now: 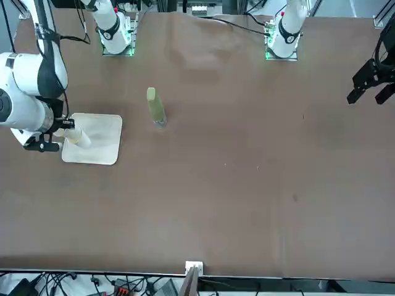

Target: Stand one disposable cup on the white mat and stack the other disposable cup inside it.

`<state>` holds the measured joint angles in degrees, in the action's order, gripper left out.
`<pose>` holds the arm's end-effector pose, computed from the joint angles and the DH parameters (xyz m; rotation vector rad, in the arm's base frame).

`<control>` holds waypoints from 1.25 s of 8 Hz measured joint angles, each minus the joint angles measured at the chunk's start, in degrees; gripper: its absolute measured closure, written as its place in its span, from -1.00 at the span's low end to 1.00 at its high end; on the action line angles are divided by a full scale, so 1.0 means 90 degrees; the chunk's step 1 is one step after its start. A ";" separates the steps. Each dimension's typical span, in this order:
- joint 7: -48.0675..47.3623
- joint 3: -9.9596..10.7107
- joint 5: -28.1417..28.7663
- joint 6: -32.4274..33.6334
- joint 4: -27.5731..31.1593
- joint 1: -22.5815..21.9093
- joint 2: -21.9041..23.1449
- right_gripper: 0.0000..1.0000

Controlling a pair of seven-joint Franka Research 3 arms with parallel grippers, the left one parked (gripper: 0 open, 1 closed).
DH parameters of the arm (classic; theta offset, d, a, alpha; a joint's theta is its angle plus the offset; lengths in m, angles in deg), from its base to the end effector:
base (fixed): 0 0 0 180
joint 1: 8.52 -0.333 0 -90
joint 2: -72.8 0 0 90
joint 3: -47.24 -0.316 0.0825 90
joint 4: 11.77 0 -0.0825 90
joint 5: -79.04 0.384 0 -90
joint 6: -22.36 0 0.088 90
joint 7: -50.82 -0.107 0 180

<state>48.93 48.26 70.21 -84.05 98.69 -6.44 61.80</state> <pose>0.5681 -0.0424 0.3721 2.9738 -0.0357 -0.3951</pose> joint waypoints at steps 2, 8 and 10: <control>0.0005 0.0019 0.0000 -0.0003 -0.0012 0.0005 0.0024 -0.26; 0.0035 0.0056 0.0374 0.1061 -0.1518 0.0005 0.0891 -1.00; 0.0056 0.0001 0.0569 0.1713 -0.2002 -0.0005 0.1062 -1.00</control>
<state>49.43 48.27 75.33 -68.64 80.68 -6.49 71.35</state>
